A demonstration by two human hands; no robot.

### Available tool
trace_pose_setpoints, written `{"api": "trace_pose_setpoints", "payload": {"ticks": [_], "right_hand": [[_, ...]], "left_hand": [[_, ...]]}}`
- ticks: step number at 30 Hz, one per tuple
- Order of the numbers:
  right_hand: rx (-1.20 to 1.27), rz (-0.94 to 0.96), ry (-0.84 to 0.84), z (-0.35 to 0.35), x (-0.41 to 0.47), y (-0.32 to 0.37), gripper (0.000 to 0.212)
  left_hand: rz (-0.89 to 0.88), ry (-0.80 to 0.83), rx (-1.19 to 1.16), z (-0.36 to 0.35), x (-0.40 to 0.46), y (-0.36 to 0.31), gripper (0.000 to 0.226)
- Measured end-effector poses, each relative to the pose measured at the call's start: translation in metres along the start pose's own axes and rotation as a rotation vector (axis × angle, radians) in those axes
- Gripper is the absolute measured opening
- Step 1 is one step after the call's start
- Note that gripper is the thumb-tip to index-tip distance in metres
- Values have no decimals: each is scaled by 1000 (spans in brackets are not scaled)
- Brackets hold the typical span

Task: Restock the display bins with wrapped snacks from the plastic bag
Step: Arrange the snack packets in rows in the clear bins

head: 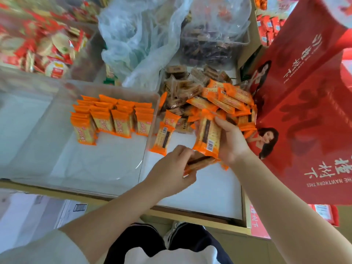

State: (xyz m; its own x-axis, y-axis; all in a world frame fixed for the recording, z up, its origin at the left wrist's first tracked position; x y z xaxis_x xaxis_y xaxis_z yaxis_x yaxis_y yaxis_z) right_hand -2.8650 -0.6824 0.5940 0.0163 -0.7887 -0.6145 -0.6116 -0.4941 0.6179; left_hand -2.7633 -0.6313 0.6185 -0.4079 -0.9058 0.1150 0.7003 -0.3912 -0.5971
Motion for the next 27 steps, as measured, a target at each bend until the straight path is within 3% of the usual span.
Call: {"api": "trace_pose_setpoints", "payload": {"ticks": [5,9,12,15,18,22,24,27], "right_hand": [[92,46,158,-63,6,10,35],[106,22,194,-113,17,0,49],[43,29,127,-142,29,-14,59],[-82,60,134,-168,39,-31,43],[-570,243,98,-176,52,-43,35],[-1351,576,-86,-176,64,-47,47],[-1550,699,-128,-183,64,-53,52],[-1800,827,-155,-191,69,-62,48]], "left_hand": [[37,-207,-135,81,4,31,45],[143,-363,-85,139,-6,80,40],[160,-369,-66,168,-10,118,43],[183,-262,-24,171,-8,163,37],[161,-59,80,142,-1,202,36],[106,139,299,99,14,234,35],[-1,127,415,91,23,235,29],[-232,-17,654,88,32,230,15]]}}
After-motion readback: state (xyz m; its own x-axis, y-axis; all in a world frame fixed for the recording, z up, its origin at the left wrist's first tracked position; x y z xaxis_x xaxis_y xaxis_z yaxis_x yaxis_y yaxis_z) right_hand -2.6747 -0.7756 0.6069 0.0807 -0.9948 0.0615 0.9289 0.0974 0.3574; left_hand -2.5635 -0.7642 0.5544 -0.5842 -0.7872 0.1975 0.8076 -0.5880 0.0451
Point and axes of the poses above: each hand's wrist, its own x-axis towards the middle knuckle, its own z-axis out of the back of the hand, y = z × x, the point moved 10 cm from there along x, towards the middle knuckle, and after that the axes turned 9 degrees about -y, right-handed, at the moved point
